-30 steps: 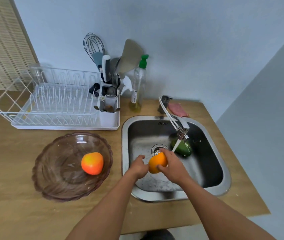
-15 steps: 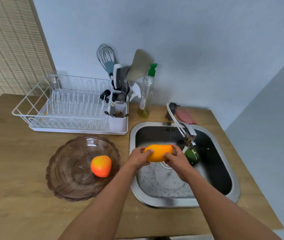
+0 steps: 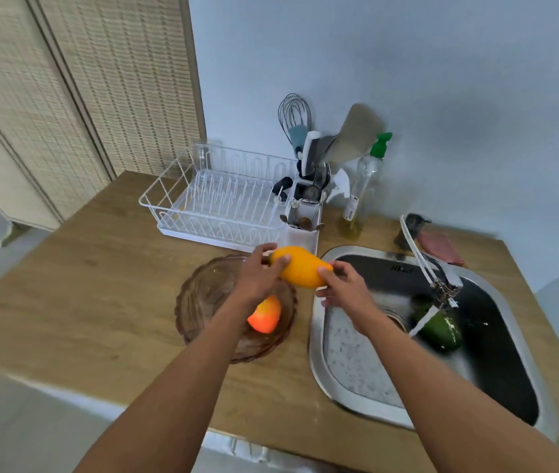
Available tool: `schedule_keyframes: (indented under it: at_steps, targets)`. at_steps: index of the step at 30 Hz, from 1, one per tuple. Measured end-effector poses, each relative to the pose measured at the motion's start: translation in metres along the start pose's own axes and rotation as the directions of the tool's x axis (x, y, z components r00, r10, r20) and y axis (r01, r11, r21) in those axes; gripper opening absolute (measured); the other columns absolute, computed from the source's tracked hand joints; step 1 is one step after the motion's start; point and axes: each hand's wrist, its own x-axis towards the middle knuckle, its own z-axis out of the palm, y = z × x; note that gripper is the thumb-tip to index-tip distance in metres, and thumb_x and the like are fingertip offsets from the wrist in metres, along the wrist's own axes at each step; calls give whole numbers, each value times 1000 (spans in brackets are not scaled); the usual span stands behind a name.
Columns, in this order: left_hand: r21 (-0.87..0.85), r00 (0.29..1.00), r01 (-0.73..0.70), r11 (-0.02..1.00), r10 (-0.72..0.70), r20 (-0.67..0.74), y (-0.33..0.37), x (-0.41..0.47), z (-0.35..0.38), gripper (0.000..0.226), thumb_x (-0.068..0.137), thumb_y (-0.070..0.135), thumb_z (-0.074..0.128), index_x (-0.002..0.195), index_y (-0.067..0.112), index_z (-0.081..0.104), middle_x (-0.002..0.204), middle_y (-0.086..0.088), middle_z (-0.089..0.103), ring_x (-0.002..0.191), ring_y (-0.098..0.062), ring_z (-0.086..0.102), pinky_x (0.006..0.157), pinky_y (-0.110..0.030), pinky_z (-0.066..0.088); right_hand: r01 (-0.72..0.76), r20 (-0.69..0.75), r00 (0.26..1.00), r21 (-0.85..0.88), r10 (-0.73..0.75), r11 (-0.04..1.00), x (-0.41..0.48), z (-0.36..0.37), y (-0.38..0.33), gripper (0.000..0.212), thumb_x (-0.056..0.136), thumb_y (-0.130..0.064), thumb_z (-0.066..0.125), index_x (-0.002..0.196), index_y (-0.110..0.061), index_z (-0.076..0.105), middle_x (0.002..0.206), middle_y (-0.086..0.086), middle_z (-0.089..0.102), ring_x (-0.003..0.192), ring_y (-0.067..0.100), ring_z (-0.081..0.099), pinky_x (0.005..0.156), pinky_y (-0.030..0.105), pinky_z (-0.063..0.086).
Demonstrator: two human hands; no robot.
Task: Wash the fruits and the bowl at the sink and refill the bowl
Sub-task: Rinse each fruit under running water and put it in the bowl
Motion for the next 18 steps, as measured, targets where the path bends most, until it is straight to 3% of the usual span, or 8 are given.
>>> schedule_keyframes:
  at_steps: [4,7,9,12,15,18]
  targets:
    - [4,993,34,999,-34,-110,0,2,-58,46,88,36,68,124,9,57,115,-9,62,104,-25,63,85,-42,57,145,233,969,-276,-80,950,-4,45,-2,34,86,-38,68,92,-6,57,71,12,66,55,17,60,46,19,43]
    - [95,987,60,994,-45,-156,-8,-7,-91,49,81,46,72,113,10,64,104,-10,67,95,-23,64,82,-40,55,251,348,932,-407,-105,878,-6,75,3,34,83,-48,68,76,-17,56,73,11,68,63,21,65,59,31,49]
    - [161,981,108,981,-79,-178,-19,-14,-106,51,78,47,73,110,9,65,104,-13,68,95,-26,65,80,-40,55,322,401,910,-527,-104,787,-7,88,5,45,82,-55,63,72,-12,57,74,12,69,69,25,66,65,37,48]
    - [227,977,159,961,-120,-178,-35,-25,-117,37,88,37,68,114,13,59,111,-14,61,98,-29,63,71,-38,58,438,463,877,-654,-132,617,-9,94,7,50,89,-52,57,57,-15,44,55,-2,47,60,19,48,60,34,33]
    - [390,984,148,909,-96,-149,-44,-32,-120,29,92,37,61,114,17,61,107,-13,63,83,-32,67,70,-39,59,555,520,831,-745,-200,369,-11,98,8,44,87,-60,50,70,-21,62,68,-3,61,73,20,57,60,30,35]
    - [547,995,93,832,-61,-76,-47,-35,-116,28,94,37,57,111,15,62,104,-14,67,76,-29,62,77,-39,52,553,478,830,-768,-287,322,-12,99,11,37,87,-56,51,91,-22,67,90,-2,67,86,20,62,62,28,36]
